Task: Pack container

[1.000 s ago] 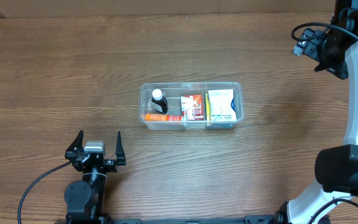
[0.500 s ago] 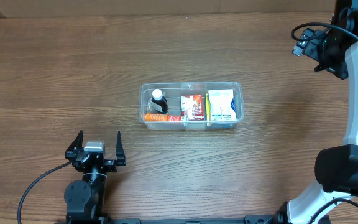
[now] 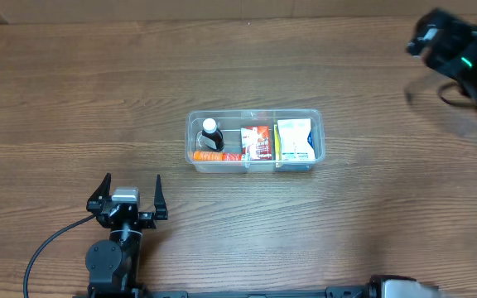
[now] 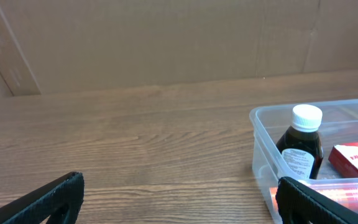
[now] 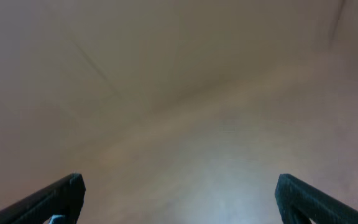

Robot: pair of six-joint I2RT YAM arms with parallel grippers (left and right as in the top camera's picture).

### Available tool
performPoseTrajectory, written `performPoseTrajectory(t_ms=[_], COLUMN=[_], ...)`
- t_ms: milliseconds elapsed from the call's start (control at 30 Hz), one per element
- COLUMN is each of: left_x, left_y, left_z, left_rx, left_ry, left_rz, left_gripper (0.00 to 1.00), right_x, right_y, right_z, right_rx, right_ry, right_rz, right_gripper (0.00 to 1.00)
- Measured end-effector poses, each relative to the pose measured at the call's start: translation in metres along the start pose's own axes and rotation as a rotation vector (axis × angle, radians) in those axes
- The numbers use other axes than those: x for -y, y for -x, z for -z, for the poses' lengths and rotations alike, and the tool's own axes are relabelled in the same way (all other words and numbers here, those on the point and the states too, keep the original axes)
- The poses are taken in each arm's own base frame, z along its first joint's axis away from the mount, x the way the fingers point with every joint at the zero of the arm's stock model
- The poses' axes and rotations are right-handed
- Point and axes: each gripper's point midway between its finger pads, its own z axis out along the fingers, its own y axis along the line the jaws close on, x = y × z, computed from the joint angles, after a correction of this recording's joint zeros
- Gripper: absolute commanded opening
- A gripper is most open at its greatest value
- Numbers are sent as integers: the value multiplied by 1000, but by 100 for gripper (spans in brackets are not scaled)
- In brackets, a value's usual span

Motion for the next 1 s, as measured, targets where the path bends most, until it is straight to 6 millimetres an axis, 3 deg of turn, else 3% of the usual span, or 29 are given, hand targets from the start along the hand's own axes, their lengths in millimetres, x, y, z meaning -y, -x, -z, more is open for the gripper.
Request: performPoseTrajectory(t_ms=[33, 100, 167, 200, 367, 467, 633, 800, 1000], left_x=[0, 0, 0, 0, 0, 0, 0, 0, 0], left_y=[0, 0, 0, 0, 0, 0, 0, 0, 0], left_z=[0, 0, 0, 0, 0, 0, 0, 0, 0], left_rx=[0, 1, 2, 2, 1, 1, 1, 1, 1], left_ry=[0, 0, 0, 0, 0, 0, 0, 0, 0], left_rz=[0, 0, 0, -1, -2, -2, -2, -2, -2], left_gripper=[100, 100, 100, 100, 100, 100, 100, 100, 100], right_x=[-2, 4, 14, 22, 44, 43, 48, 51, 55], right_y=[11, 8, -12, -32, -129, -161, -231, -258, -276], right_z=[42, 108, 127, 122, 56, 44, 7, -5, -15], right_rx=[117, 301, 377, 377, 281, 375, 328, 339, 321], right_ry=[48, 120, 149, 149, 183, 294, 397, 441, 447], right_rz=[-8, -21, -20, -17, 19, 36, 61, 72, 73], right_gripper=[100, 100, 100, 100, 100, 100, 100, 100, 100])
